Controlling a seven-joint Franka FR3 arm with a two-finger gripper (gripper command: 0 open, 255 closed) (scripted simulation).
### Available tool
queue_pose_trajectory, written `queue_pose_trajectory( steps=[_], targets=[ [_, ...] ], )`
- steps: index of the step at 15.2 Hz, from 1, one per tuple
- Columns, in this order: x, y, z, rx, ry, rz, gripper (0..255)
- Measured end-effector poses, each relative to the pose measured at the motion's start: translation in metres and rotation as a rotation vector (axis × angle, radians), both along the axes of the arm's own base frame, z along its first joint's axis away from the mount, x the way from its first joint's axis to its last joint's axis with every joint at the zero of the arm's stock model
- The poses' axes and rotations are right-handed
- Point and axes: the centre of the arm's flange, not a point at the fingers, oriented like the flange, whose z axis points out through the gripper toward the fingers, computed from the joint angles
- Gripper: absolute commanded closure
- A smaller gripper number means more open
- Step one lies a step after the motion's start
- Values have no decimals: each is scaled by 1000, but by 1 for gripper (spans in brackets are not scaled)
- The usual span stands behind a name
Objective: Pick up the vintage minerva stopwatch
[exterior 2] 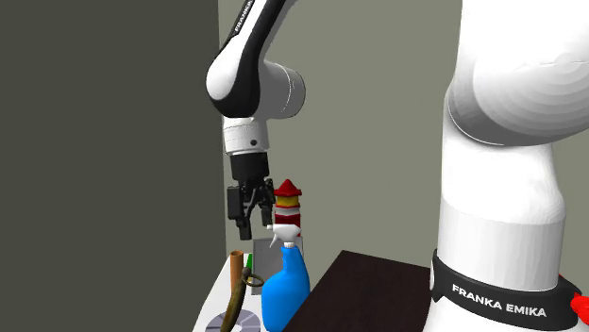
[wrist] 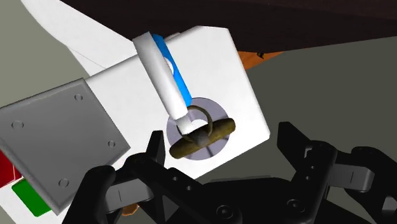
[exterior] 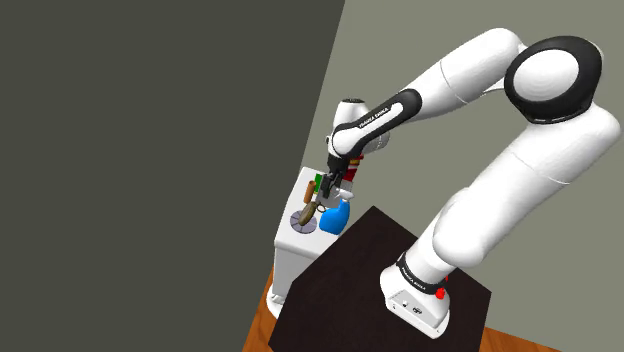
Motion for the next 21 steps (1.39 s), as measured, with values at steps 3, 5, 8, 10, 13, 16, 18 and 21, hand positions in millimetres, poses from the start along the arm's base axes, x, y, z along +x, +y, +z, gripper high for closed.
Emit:
queue_pose_trajectory(
  steps=[3,5,8,10,13,16,18,21],
  targets=[
    [10,-7,-40,6,14,27,0],
    [16,-10,-64,10,23,44,0],
    [18,-11,-85,12,26,51,0],
    [18,-11,-96,12,26,51,0],
    [16,-10,-110,12,26,52,0],
    [17,-11,-114,12,26,52,255],
    [17,-11,-114,12,25,51,255],
    [17,-11,-114,12,25,51,255]
  ],
)
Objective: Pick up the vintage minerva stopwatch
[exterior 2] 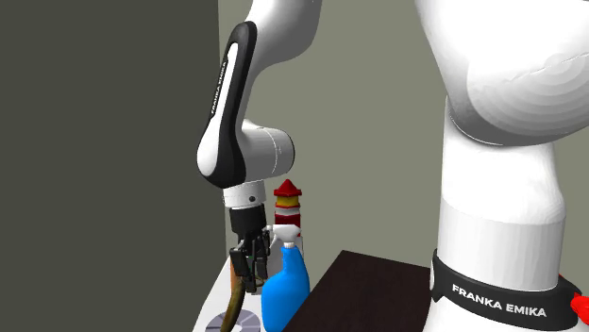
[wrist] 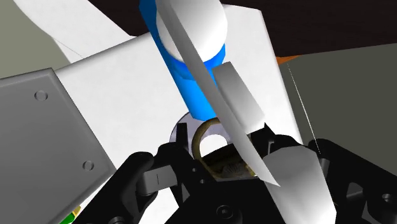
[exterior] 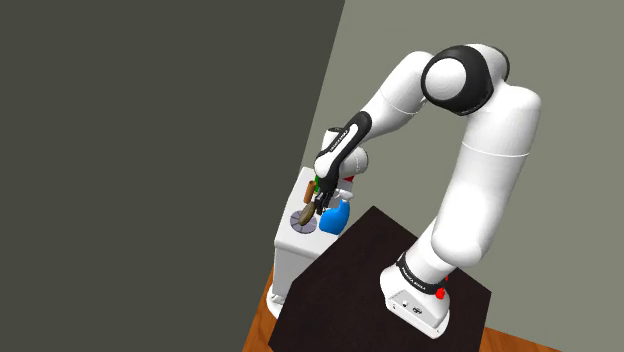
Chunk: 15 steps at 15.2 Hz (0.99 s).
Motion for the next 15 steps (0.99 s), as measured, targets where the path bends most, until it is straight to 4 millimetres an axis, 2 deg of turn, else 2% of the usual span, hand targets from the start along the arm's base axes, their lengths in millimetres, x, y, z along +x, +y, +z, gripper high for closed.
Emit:
queue_pose_trajectory(
  steps=[4,15],
  targets=[
    [0,0,3,0,1,1,255],
    [-1,0,59,0,1,1,255]
  ],
)
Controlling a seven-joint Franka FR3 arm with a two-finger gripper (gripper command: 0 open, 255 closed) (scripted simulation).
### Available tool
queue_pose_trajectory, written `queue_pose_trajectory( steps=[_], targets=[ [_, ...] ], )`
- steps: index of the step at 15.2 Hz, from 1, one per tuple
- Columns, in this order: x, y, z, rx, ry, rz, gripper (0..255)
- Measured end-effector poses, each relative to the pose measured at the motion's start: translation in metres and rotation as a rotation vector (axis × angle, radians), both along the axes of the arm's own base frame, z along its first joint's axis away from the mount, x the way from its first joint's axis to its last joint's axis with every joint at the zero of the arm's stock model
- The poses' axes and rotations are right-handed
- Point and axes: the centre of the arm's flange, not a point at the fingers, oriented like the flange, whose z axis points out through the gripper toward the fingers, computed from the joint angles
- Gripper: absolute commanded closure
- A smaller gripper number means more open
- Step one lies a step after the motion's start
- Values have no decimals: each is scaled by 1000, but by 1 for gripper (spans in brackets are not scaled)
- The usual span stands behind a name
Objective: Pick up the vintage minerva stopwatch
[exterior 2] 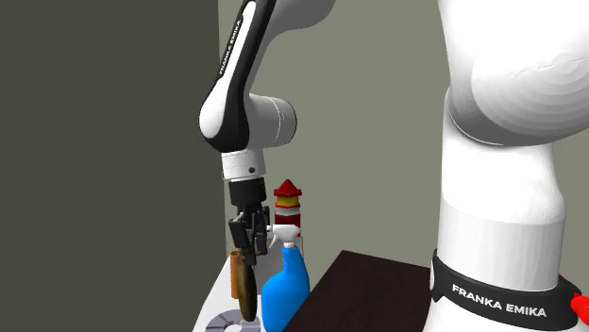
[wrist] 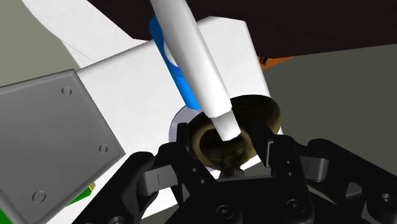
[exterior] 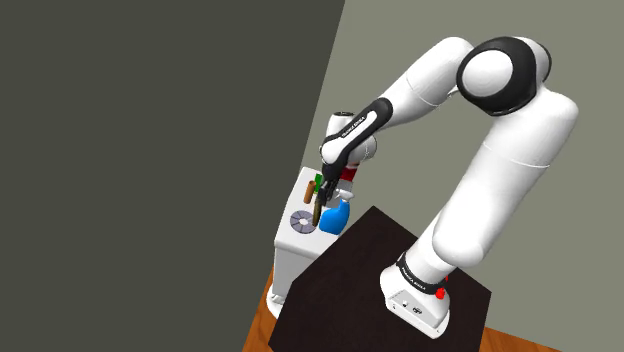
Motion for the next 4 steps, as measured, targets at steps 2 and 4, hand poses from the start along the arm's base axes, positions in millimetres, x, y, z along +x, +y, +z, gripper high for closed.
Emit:
queue_pose_trajectory(
  steps=[2,4],
  targets=[
    [1,2,10,0,0,0,255],
    [1,1,18,0,0,0,255]
  ],
)
